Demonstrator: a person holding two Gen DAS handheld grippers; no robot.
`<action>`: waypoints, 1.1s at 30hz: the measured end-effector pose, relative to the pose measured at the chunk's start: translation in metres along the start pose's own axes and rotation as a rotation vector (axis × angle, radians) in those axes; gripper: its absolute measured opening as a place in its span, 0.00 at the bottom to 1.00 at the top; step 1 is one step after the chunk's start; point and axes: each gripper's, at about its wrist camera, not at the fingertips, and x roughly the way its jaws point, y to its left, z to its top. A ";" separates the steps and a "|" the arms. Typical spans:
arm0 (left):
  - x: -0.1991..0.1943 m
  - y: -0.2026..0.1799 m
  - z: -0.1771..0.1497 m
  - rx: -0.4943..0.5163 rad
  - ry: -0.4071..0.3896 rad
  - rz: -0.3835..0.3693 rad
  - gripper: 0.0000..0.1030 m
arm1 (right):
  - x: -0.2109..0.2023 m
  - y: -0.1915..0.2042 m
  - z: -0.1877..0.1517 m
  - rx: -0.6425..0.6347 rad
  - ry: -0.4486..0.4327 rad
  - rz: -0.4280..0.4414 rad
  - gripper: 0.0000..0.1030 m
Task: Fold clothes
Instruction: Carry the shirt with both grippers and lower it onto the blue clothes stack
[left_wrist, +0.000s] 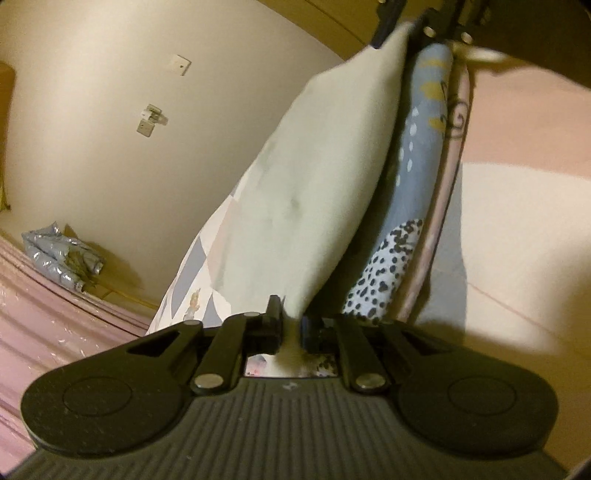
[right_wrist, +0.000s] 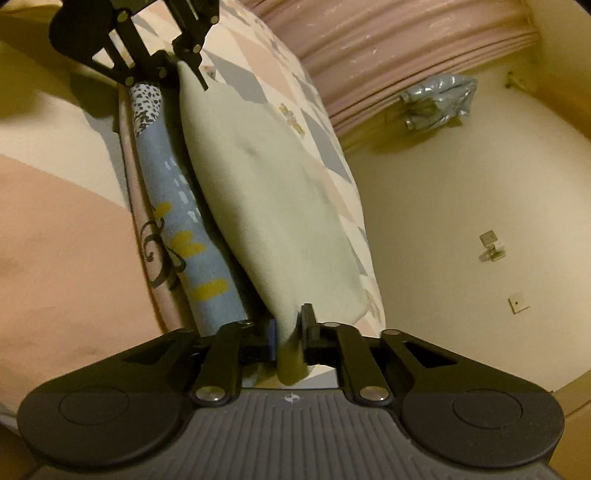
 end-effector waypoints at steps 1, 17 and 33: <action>-0.006 -0.003 -0.002 0.003 -0.006 0.004 0.12 | -0.003 -0.001 -0.001 -0.003 0.001 -0.007 0.18; -0.052 -0.039 -0.023 0.056 -0.043 0.087 0.05 | -0.012 0.007 0.015 -0.034 -0.012 -0.017 0.05; -0.060 -0.057 -0.034 0.073 -0.006 0.049 0.07 | -0.005 0.019 0.014 -0.054 0.006 -0.008 0.09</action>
